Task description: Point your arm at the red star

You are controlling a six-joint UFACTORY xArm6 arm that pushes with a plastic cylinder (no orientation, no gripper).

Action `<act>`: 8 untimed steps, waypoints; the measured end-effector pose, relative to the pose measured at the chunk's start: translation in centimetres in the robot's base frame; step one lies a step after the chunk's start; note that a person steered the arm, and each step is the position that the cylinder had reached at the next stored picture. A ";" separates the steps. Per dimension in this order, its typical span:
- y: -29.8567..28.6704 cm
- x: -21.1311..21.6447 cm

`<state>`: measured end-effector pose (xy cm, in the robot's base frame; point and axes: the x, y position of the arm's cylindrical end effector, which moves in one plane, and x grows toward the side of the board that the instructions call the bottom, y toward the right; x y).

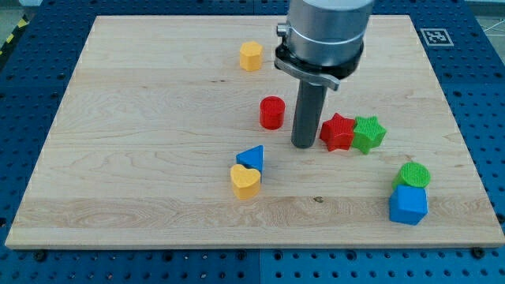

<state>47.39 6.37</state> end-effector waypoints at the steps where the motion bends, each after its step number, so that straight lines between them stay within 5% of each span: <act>1: 1.1 -0.6; 4: 9.8 7.7; 8: 5.6 7.7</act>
<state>55.07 11.99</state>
